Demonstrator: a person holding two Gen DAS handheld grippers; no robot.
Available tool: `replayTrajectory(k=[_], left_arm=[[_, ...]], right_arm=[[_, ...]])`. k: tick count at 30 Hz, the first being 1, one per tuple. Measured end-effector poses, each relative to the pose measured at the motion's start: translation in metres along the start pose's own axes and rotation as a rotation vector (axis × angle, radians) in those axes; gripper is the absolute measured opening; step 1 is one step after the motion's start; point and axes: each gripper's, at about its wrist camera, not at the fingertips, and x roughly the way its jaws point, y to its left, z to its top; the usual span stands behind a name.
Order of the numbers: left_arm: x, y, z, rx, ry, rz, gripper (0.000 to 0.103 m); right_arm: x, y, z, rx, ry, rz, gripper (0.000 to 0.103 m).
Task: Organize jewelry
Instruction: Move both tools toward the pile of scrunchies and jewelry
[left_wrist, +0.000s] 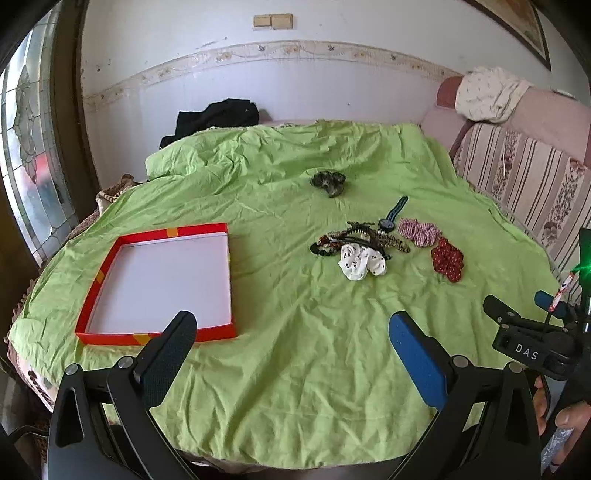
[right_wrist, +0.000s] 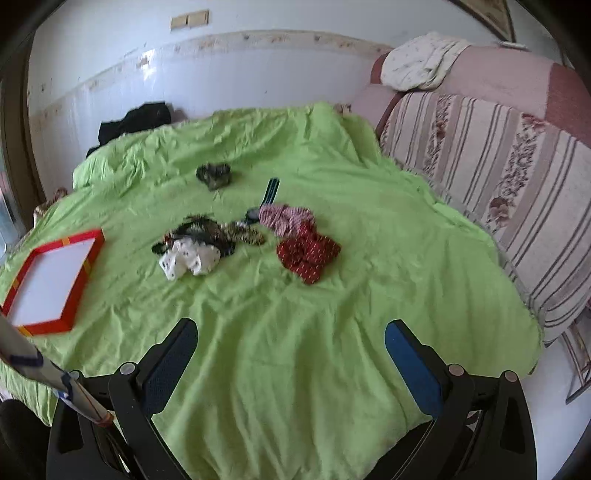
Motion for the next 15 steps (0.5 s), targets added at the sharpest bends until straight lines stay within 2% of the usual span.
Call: replayTrajectory(k=[6,11,15], left_arm=[[0.026,-0.022,0.002,0.048,0.043,-0.021,0.103],[0.047,-0.038,0.005,0.073,0.074,-0.035,0.103],[0.062,-0.043,0.006,0.074,0.104,-0.046,0.103]], right_arm=[[0.026,-0.005,-0.001,0.014,0.055,0.007,0.103],[0.048,-0.014,0.0,0.026,0.084,-0.045,0.103],[0.055,-0.022,0.004,0.034,0.071,-0.071,0.103]])
